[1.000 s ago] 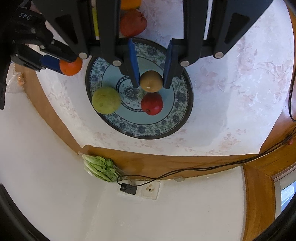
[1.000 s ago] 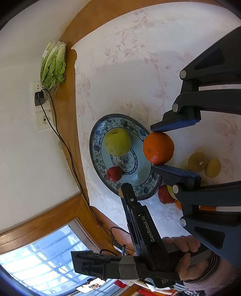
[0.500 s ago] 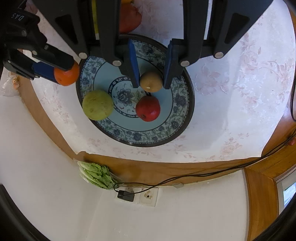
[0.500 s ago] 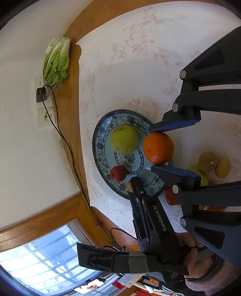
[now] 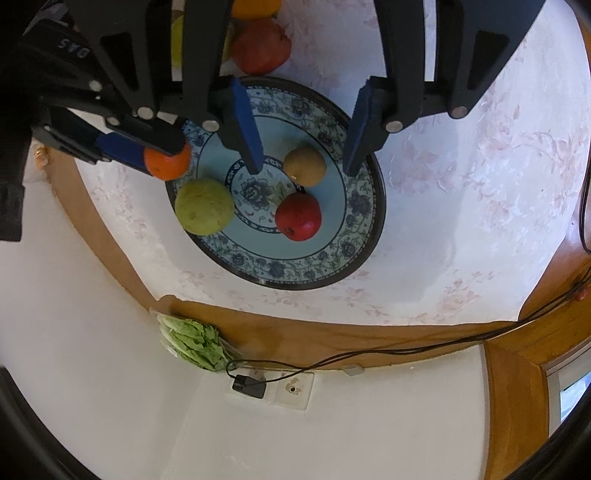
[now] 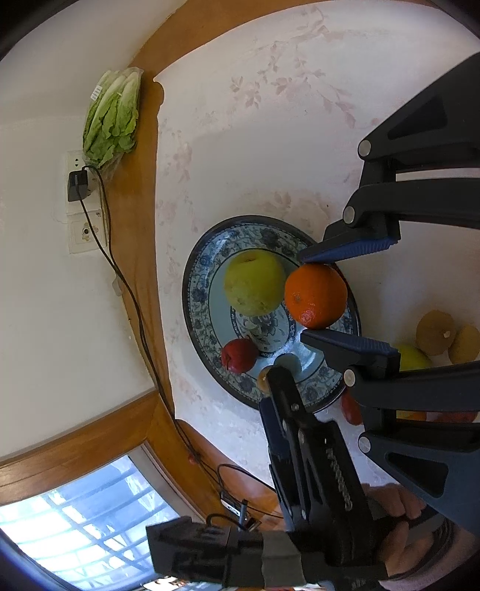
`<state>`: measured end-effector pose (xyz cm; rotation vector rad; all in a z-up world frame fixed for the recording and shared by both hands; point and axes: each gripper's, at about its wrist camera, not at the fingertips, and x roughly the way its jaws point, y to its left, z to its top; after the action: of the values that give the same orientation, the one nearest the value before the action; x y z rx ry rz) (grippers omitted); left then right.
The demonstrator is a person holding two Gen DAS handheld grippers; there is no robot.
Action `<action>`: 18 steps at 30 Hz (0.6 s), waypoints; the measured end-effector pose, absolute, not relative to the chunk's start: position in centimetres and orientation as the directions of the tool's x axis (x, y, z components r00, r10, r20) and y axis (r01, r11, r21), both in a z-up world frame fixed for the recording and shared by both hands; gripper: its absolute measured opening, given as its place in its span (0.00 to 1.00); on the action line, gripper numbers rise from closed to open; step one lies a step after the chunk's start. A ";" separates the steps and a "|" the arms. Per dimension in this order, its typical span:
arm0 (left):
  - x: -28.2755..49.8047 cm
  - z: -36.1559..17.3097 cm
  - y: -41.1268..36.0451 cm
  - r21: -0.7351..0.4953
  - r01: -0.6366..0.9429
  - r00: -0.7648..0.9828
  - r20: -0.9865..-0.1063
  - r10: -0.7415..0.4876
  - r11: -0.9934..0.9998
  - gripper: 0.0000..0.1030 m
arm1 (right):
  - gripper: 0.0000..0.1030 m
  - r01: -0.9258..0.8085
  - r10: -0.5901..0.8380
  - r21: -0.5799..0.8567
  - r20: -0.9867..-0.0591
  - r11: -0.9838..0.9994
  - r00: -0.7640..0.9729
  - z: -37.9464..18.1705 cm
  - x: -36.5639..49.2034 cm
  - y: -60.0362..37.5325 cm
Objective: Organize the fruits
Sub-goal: 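Lower the orange onto the plate and open the right tool while the left tool withdraws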
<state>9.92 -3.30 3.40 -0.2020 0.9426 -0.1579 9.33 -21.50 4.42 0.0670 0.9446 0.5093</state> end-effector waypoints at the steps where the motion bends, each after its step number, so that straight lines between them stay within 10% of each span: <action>1: 9.8 3.5 -3.3 -0.241 0.047 0.579 -0.784 -0.223 0.969 0.48 | 0.36 -0.389 0.445 0.272 -0.758 0.880 0.477 4.4 9.3 -21.4; 18: 8.0 4.9 -1.9 -0.212 0.004 0.596 -0.784 -0.173 0.977 0.57 | 0.36 -0.414 0.446 0.256 -0.761 0.874 0.470 3.9 9.4 -20.4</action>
<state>8.02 -1.92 4.91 -0.1962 0.9277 -0.1033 9.41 -20.45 3.89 0.0376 0.9441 0.5270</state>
